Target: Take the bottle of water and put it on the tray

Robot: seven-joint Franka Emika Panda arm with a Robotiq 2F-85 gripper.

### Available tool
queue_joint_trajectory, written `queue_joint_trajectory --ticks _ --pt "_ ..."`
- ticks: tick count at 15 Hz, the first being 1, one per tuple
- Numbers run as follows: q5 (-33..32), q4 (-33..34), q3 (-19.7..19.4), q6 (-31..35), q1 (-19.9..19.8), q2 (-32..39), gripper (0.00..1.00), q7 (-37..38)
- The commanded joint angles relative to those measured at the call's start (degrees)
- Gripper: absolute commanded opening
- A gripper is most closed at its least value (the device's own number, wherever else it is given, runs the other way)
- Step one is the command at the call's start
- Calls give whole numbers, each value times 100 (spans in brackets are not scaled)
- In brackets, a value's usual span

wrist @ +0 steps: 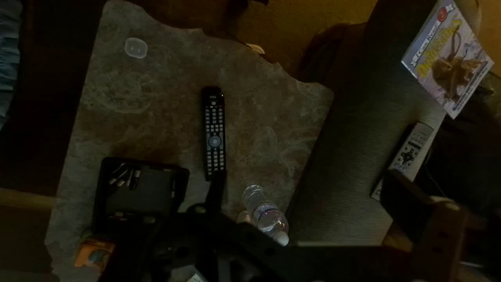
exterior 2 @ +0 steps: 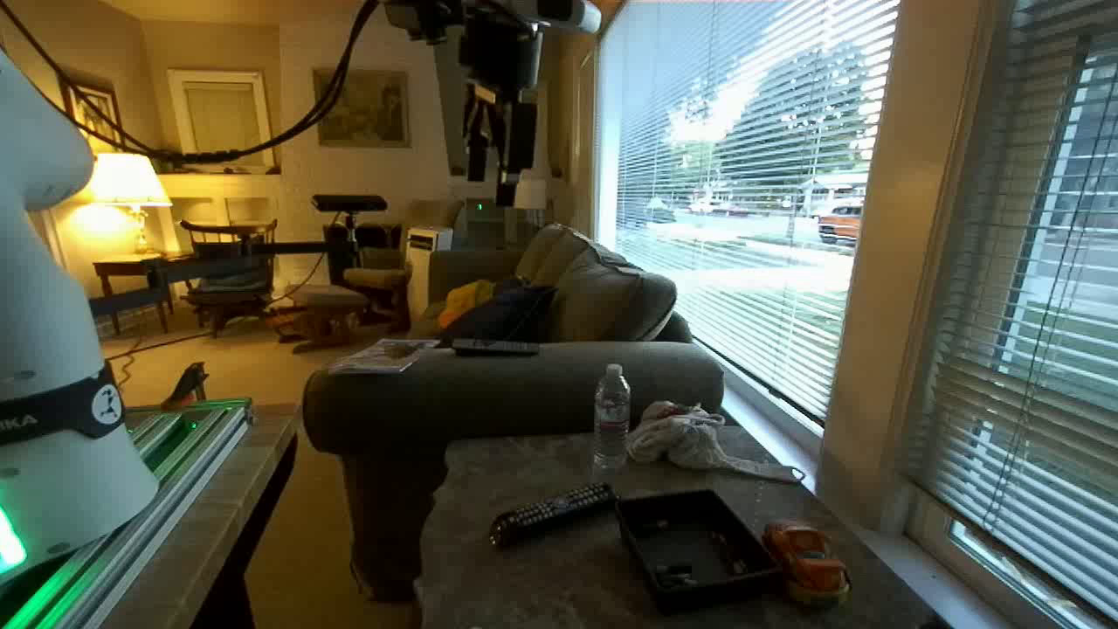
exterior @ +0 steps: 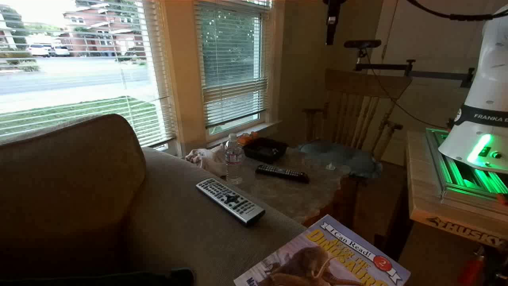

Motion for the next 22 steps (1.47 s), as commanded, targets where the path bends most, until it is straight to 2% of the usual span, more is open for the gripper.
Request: queue_joint_trajectory --ticks 1,6,8,12,15,19,22 --pt "42 11 128 -21 -141 8 100 -34" --pt "42 11 128 -21 -141 7 100 -34" --pt "-340 123 219 206 -247 273 100 61" --pt "-761 530 176 874 -323 1120 100 -450" --pt "-516 859 186 1537 -304 1811 100 -1048" --pt "-183 1259 470 2162 -347 2691 100 -1584" --pt "-138 1482 772 2496 -423 3209 100 -1679"
